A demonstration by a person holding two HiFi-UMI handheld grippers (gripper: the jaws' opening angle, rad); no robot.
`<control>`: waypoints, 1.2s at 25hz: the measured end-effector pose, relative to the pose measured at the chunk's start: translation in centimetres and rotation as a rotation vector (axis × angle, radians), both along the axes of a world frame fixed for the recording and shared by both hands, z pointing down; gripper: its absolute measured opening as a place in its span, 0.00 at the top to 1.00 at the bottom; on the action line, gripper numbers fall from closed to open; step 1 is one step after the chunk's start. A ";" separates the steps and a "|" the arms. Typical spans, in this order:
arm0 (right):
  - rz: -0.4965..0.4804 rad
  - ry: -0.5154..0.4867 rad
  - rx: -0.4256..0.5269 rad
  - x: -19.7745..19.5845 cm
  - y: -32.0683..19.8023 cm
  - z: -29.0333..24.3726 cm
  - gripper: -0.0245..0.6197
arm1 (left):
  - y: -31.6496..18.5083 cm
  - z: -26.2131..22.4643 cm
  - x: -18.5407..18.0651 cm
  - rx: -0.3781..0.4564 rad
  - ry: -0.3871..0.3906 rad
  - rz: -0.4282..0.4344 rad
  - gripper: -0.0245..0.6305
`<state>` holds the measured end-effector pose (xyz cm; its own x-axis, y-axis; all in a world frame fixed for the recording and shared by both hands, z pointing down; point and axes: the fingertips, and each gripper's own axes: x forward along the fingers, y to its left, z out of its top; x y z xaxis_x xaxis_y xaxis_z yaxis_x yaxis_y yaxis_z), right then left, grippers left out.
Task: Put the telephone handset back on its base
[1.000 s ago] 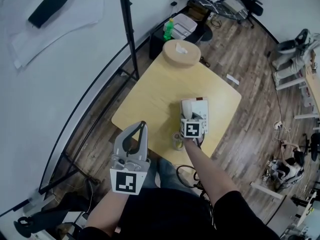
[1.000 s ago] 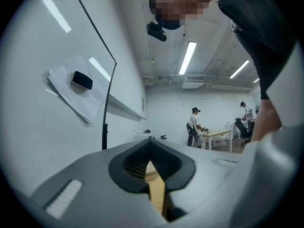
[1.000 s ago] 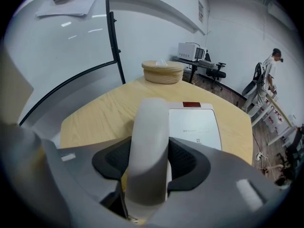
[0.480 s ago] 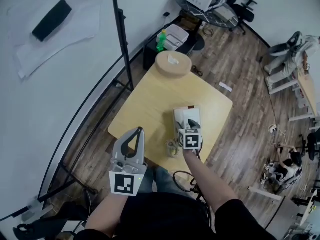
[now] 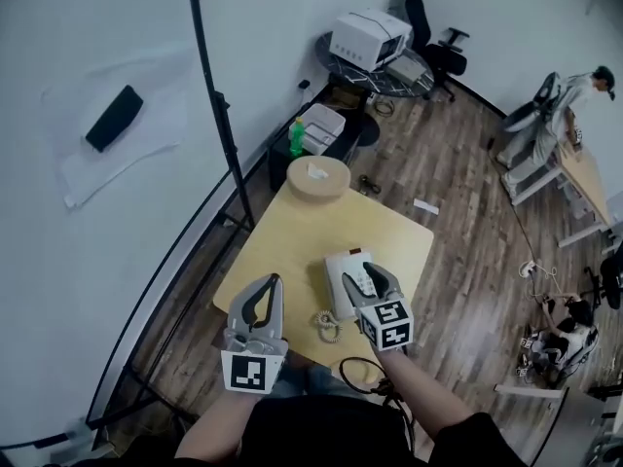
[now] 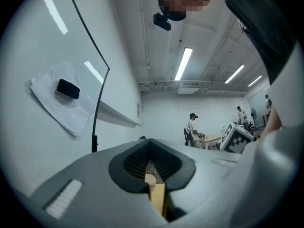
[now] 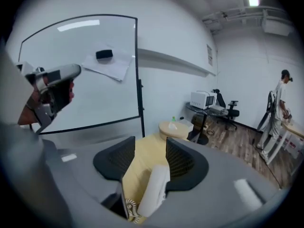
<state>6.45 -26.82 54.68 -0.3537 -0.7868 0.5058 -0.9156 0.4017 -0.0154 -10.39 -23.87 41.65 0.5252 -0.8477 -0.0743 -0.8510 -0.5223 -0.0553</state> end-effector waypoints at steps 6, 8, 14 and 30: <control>-0.075 0.025 0.188 -0.5 2.4 -7.8 0.79 | 0.5 -2.4 1.1 0.022 0.011 0.012 0.96; -0.078 0.030 0.239 -0.4 3.0 -9.5 0.84 | 0.6 -3.1 1.5 0.034 0.005 0.021 0.96; -0.055 0.004 0.316 0.3 4.8 -12.2 0.89 | 1.2 -4.1 2.5 0.045 -0.008 0.048 0.96; 0.019 -0.071 0.407 0.0 6.9 -14.1 0.95 | 3.0 -4.4 5.0 0.053 -0.024 0.126 0.96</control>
